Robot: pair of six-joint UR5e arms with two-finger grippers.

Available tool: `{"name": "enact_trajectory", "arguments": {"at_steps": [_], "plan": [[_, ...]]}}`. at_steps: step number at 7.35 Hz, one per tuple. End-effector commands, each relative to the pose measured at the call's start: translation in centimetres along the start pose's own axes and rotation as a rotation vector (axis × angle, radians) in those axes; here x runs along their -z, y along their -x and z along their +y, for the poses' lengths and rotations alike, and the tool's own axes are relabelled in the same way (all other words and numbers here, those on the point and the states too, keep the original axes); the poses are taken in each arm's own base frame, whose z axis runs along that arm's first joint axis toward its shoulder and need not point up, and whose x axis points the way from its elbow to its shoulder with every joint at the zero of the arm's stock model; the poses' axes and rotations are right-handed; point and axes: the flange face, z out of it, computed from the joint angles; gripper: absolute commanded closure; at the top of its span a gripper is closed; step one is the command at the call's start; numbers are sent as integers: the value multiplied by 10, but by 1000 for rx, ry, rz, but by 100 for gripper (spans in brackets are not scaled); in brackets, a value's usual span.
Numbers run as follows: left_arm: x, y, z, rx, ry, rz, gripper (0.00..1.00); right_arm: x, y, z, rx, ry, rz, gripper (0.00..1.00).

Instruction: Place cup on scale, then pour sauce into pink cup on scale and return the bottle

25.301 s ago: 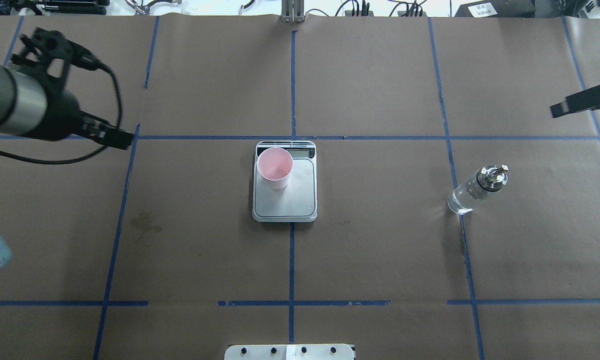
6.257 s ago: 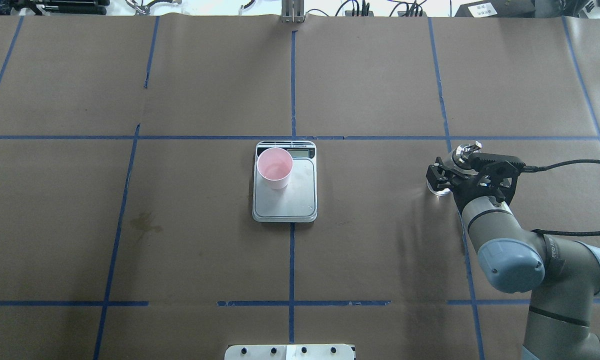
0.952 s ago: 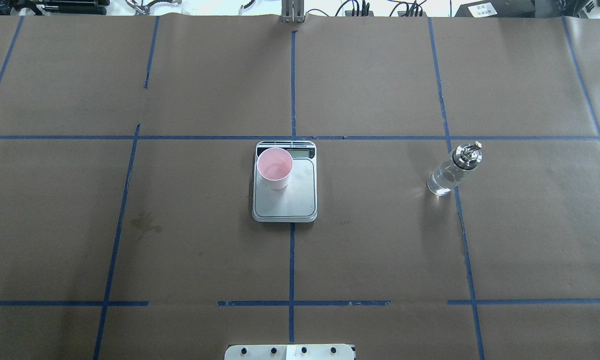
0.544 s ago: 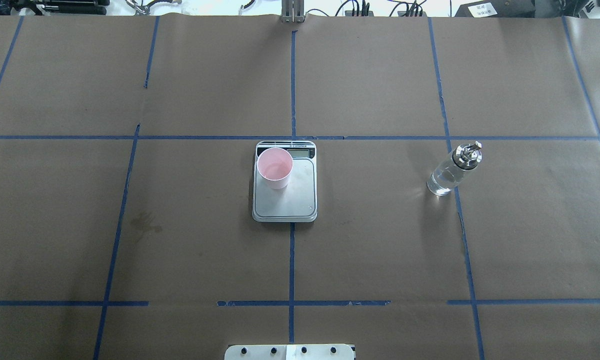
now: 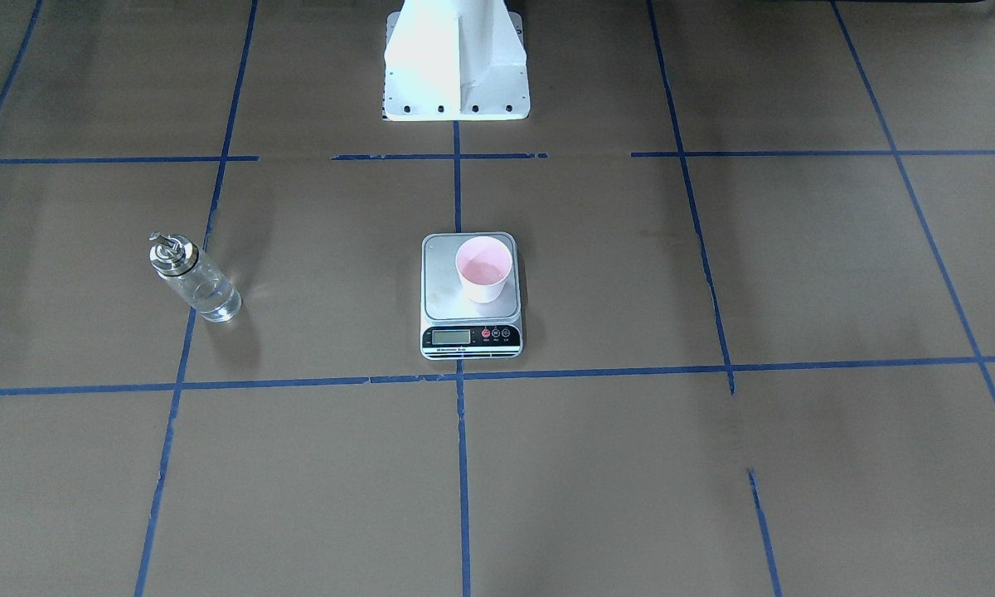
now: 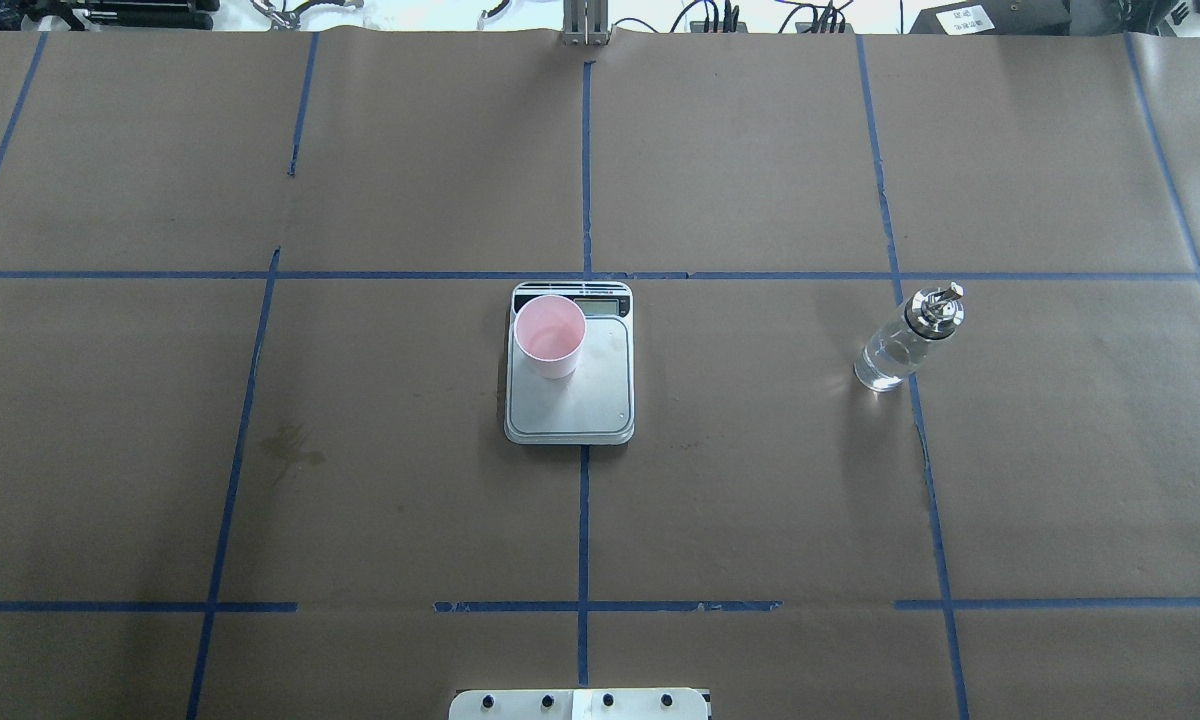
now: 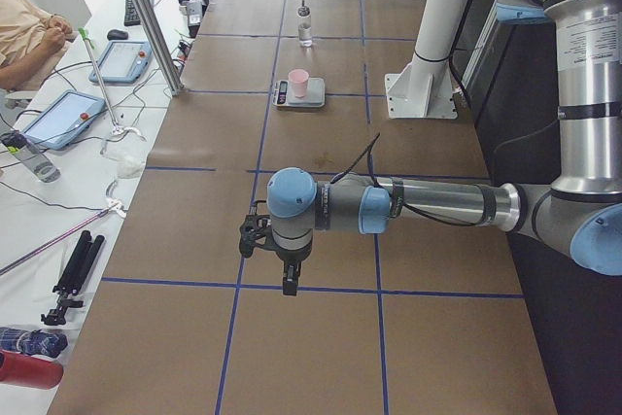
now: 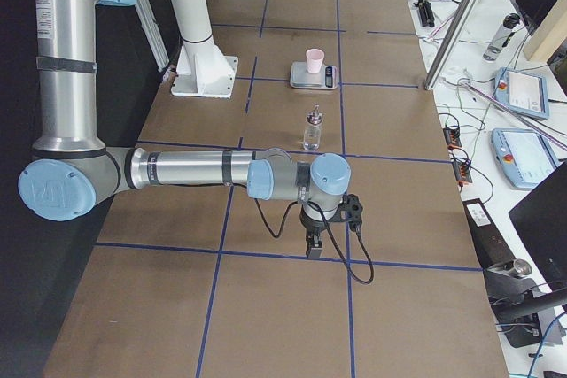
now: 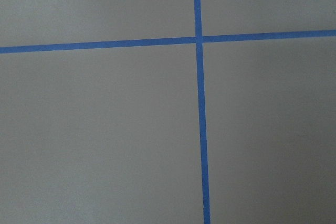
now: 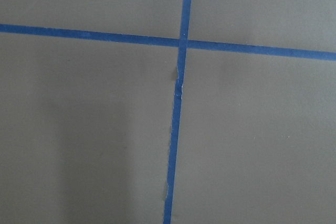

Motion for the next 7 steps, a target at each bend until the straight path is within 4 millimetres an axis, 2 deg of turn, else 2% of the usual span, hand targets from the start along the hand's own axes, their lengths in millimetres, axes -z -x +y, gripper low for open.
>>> {"name": "enact_trajectory", "arguments": {"at_steps": [1, 7], "plan": [[-2, 2, -1, -3, -4, -6, 0, 0, 0, 0, -1, 0, 2, 0], [-4, 4, -3, -9, -9, -5, 0, 0, 0, -1, -4, 0, 2, 0]]}}
